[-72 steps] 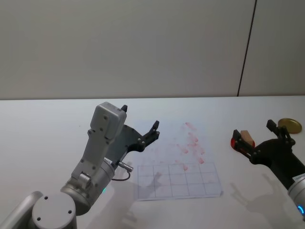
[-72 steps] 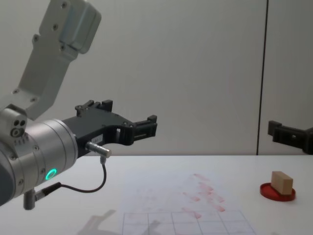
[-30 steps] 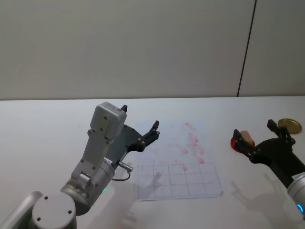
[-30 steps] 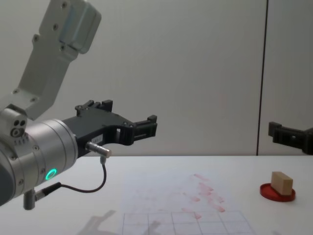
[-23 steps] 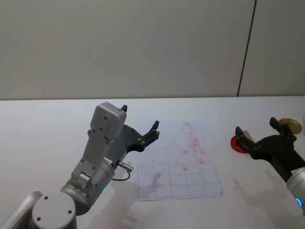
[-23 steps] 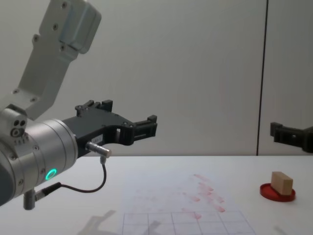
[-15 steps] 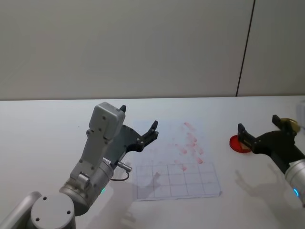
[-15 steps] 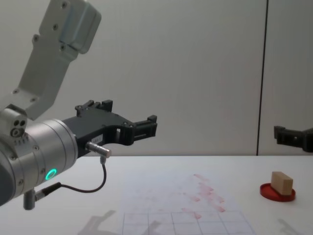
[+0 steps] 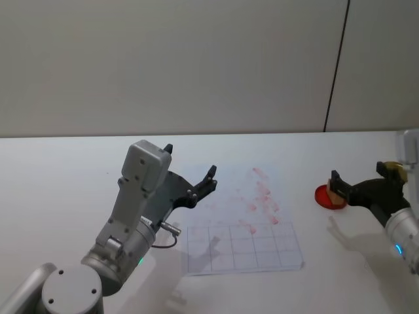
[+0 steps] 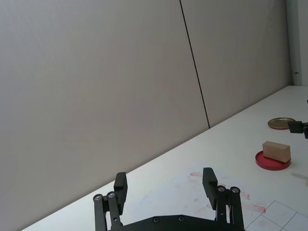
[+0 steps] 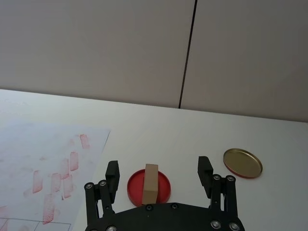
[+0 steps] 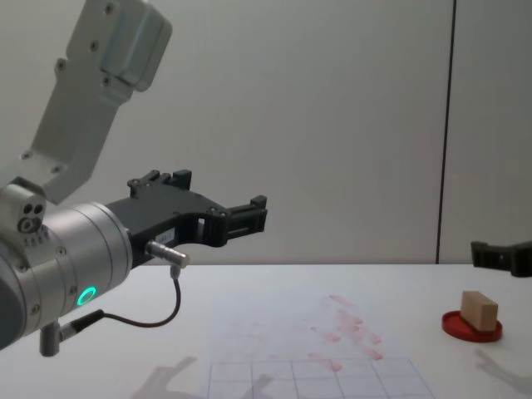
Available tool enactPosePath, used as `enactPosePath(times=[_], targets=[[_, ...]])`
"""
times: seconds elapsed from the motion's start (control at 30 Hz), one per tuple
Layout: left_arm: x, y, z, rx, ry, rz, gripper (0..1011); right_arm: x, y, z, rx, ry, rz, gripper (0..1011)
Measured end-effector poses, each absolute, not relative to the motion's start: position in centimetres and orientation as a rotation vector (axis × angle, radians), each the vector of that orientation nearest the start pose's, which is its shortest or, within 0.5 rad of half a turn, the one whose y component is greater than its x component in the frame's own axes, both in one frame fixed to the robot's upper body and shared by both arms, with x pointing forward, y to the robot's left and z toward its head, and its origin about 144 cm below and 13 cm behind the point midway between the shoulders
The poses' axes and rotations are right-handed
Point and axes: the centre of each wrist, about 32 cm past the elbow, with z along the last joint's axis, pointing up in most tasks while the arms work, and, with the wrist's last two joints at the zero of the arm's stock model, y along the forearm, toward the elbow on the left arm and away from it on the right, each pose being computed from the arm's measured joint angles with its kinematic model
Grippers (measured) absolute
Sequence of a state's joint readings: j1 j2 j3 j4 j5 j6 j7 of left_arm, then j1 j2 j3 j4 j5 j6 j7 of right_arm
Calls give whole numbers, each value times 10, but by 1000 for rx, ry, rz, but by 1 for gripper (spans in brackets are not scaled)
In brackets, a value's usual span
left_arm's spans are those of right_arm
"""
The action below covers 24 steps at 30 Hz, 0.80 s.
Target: Use the one hand to pick up the stamp and affix it onto the A4 paper.
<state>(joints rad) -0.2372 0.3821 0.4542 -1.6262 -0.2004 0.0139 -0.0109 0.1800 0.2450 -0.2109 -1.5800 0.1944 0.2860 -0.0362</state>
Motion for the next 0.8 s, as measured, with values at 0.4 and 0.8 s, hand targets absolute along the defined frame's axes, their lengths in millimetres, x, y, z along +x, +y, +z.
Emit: enactPosePath(times=[0.4,0.8], targets=[[492,198,1204,61,-268,1124,993,526,-230,1180,-214,109,-1427,1001],[492,198,1204,61,-268,1124,993,547,-224,1164,-248,153,-1422,1001]])
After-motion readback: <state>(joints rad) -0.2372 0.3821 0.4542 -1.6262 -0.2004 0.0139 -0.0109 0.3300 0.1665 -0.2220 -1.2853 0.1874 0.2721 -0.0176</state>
